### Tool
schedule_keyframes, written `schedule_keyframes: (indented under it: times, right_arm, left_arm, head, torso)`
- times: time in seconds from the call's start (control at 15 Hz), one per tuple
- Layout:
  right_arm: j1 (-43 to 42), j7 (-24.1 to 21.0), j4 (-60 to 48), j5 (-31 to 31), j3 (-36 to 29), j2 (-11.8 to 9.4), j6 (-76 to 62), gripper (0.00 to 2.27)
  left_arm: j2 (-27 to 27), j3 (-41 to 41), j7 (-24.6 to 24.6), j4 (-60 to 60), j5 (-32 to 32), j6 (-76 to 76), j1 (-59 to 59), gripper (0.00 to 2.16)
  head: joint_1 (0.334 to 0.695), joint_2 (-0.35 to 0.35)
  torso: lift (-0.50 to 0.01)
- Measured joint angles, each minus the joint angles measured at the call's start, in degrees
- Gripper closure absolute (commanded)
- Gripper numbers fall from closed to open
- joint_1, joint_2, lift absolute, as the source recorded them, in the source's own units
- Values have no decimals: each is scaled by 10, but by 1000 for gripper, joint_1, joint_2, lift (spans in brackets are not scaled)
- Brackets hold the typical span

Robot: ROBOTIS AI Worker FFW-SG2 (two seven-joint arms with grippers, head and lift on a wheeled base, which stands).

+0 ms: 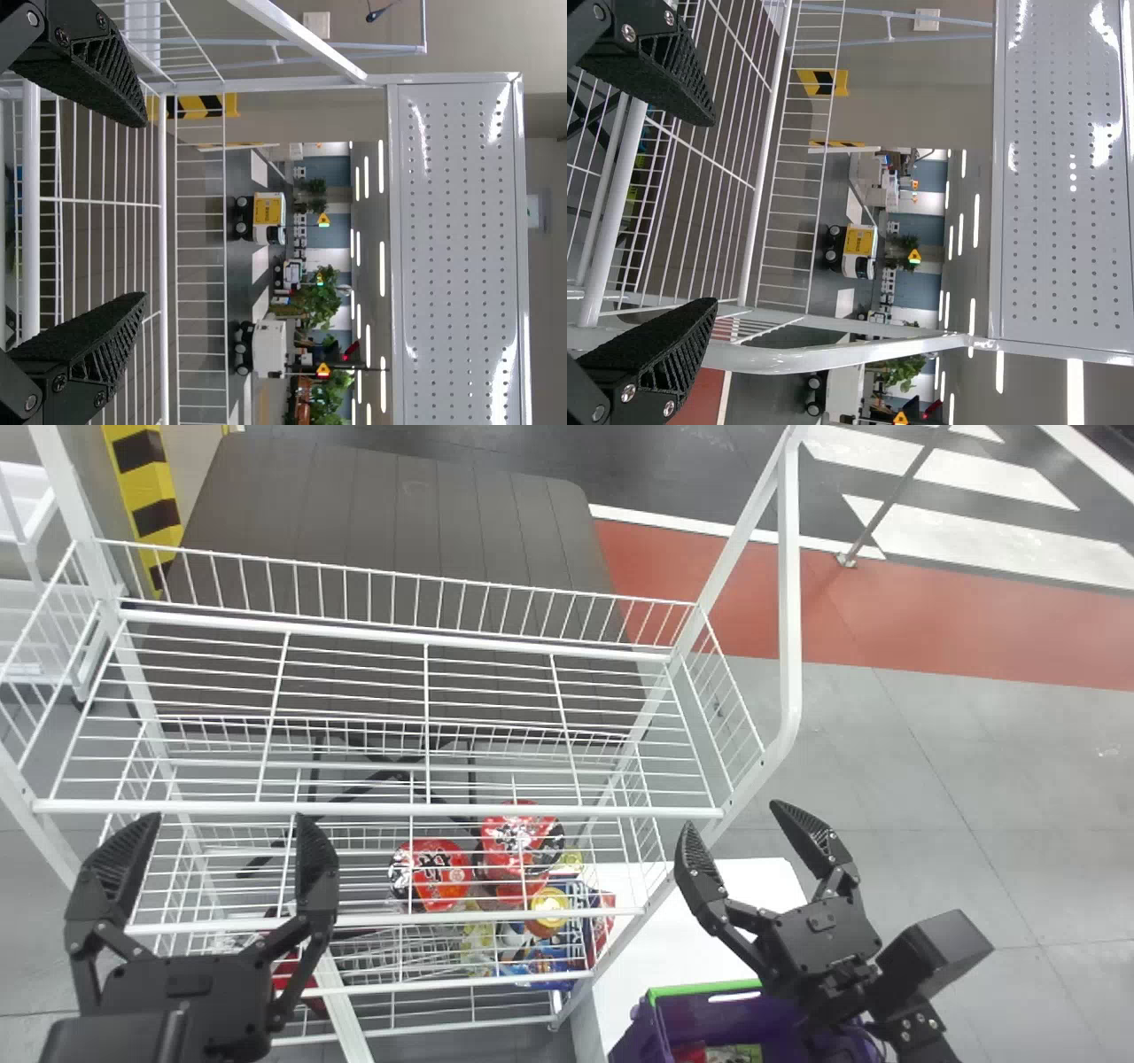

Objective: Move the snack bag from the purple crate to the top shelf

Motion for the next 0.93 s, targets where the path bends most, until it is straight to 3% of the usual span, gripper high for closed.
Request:
schedule_keyframes:
  times: [0.93]
  right_arm:
    - [5,1,-12,-9,-8,-3,52,93]
  left_arm:
    - [3,-2,9,4,-3,-12,3,134]
  head:
    - [695,-310]
  torso:
    - [-1]
